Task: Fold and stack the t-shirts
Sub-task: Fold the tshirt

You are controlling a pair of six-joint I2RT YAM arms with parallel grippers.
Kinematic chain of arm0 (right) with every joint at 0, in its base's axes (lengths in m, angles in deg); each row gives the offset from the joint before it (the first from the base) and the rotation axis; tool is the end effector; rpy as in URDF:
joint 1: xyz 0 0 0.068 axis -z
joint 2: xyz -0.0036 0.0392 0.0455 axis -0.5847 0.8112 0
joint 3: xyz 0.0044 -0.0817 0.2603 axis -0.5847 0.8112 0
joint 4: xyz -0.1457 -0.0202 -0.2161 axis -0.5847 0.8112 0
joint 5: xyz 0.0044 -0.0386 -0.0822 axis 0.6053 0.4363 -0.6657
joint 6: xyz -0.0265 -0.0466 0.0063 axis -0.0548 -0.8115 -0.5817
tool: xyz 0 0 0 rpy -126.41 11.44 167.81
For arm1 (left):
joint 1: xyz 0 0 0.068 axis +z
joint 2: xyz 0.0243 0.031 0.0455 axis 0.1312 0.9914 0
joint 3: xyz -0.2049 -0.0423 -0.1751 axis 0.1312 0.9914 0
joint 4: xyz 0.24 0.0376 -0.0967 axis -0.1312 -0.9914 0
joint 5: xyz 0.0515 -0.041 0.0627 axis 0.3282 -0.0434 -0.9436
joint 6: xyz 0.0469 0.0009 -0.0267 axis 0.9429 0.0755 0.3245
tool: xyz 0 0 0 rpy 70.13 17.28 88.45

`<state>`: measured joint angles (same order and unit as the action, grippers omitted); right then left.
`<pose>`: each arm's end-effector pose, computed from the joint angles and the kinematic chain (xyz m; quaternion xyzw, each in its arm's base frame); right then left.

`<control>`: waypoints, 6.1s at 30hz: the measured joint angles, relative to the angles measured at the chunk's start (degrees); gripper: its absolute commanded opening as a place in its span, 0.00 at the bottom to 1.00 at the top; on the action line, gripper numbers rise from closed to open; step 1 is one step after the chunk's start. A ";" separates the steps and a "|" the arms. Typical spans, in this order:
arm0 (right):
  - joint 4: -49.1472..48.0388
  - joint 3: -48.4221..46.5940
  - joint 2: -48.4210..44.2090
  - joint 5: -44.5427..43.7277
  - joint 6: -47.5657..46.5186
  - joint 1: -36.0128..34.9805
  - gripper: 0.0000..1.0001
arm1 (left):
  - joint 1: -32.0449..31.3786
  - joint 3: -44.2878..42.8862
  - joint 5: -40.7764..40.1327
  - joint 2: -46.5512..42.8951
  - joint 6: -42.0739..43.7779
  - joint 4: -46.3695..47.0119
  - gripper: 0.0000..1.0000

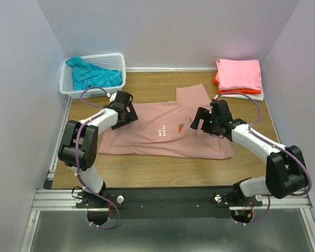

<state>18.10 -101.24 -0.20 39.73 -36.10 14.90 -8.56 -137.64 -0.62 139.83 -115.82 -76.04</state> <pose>0.2663 0.1022 0.2071 0.0953 0.9299 0.1677 0.3131 0.3319 -0.0881 0.1760 -0.2271 0.9312 -0.0363 0.2829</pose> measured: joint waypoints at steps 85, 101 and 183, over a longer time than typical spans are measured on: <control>14.88 6.78 -24.96 -16.98 0.94 0.02 1.00 | 6.82 -13.16 -5.90 7.28 0.44 -1.95 0.70; 14.88 6.75 -22.51 -18.56 0.44 0.00 1.00 | 7.10 -11.32 -3.87 11.69 1.79 1.46 0.45; 3.28 -61.42 55.47 -25.73 -16.55 3.32 0.00 | 6.21 -1.53 -6.27 -1.60 2.47 0.66 0.00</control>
<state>21.38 -162.66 55.28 14.00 -52.64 18.22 -2.35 -139.17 -6.90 138.24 -113.35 -75.38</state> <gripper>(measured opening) 0.013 0.009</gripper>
